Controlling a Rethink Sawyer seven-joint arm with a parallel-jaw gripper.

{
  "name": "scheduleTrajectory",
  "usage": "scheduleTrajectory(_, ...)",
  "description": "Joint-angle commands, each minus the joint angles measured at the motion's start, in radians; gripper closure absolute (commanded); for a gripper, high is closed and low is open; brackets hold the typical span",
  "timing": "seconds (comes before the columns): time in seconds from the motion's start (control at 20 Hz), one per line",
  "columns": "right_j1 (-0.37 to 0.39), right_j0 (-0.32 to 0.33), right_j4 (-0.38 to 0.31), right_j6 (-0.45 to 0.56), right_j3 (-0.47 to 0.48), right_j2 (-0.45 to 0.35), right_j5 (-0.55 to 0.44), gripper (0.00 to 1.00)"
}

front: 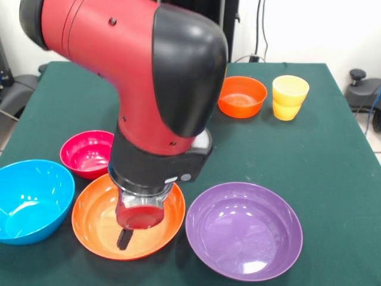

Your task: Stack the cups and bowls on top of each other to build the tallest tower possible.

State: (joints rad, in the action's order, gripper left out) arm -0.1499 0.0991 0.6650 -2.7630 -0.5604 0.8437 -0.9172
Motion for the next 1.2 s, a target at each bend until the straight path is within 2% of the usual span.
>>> scheduleTrajectory(0.05, 0.066, -0.033, -0.06, 0.079, -0.125, -0.162, -0.113, 0.0)
scheduleTrajectory(0.2, 0.067, -0.04, -0.05, 0.061, -0.119, -0.173, -0.12, 0.0)
scheduleTrajectory(0.5, 0.061, -0.069, -0.006, -0.038, -0.076, -0.189, -0.167, 0.0)
scheduleTrajectory(0.9, 0.047, -0.088, 0.027, -0.084, -0.037, -0.219, -0.184, 0.0)
scheduleTrajectory(1.2, 0.077, -0.114, 0.006, -0.057, -0.109, -0.237, -0.167, 0.0)
